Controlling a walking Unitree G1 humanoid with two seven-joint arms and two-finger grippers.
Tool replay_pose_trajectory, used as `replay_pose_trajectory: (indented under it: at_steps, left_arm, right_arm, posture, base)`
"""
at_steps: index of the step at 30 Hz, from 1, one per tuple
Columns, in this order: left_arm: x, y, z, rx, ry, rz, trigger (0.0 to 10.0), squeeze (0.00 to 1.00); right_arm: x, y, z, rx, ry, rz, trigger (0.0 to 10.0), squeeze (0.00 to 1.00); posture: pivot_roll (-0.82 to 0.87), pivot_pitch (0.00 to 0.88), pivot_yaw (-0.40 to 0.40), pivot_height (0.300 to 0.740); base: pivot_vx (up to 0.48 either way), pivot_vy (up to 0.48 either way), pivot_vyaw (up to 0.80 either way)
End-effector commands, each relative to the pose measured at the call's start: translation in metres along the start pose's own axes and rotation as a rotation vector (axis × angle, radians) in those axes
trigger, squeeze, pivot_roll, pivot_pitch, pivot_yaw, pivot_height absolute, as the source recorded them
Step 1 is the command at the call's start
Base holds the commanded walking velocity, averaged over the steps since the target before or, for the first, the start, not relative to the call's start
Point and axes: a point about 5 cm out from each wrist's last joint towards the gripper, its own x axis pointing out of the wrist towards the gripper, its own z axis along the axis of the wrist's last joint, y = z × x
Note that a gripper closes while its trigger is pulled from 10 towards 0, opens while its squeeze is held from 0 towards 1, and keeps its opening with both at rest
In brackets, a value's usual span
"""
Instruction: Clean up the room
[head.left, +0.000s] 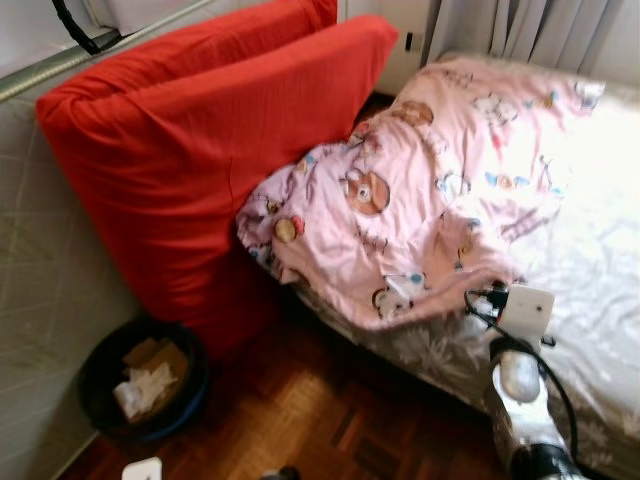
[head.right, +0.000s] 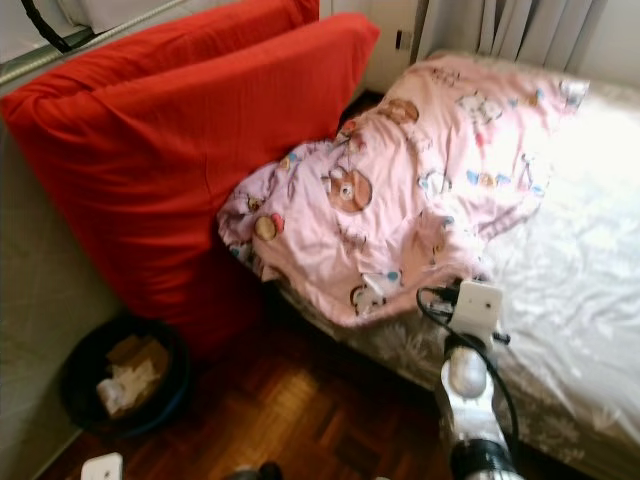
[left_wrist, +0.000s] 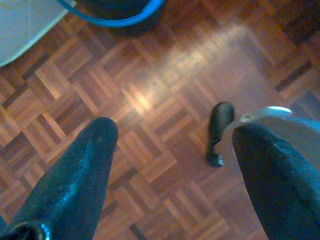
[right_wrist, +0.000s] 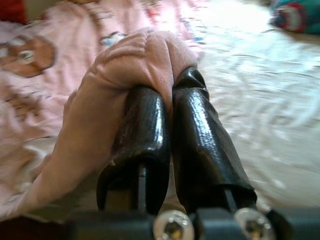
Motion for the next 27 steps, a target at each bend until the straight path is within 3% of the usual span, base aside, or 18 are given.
replay_pose_trajectory:
  at_steps: [1, 7, 11, 14, 27]
  left_arm:
    - [0.001, 0.003, 0.006, 0.029, -0.023, 0.002, 10.0, 0.0]
    - [0.002, -0.001, 0.009, 0.039, -0.045, -0.012, 10.0, 0.0]
    - [0.002, -0.002, 0.009, 0.041, -0.047, -0.014, 10.0, 0.0]
    - [0.002, -0.005, 0.01, 0.049, -0.057, -0.022, 10.0, 0.0]
    - [0.002, -0.008, 0.012, 0.063, -0.072, -0.028, 10.0, 0.0]
  right_arm:
    - [0.002, 0.0, 0.007, 0.005, -0.035, -0.014, 10.0, 0.0]
    - [0.005, -0.016, 0.024, -0.026, -0.14, -0.142, 10.0, 0.0]
    - [0.005, -0.018, 0.026, -0.032, -0.146, -0.158, 10.0, 0.0]
    - [0.002, -0.021, 0.035, -0.121, -0.22, -0.171, 10.0, 0.0]
    - [-0.008, -0.023, 0.075, -0.252, -0.45, -0.224, 10.0, 0.0]
  posture:
    - [-0.05, 0.144, 0.037, 0.74]
    - [-0.05, 0.145, 0.037, 0.74]
    - [-0.05, 0.144, 0.037, 0.74]
    - [-0.05, 0.145, 0.035, 0.74]
    - [-0.05, 0.146, 0.036, 0.74]
  base:
    - [0.0, 0.0, 0.0]
    - [0.0, 0.0, 0.0]
    - [0.0, 0.0, 0.0]
    - [0.0, 0.0, 0.0]
    - [0.0, 0.0, 0.0]
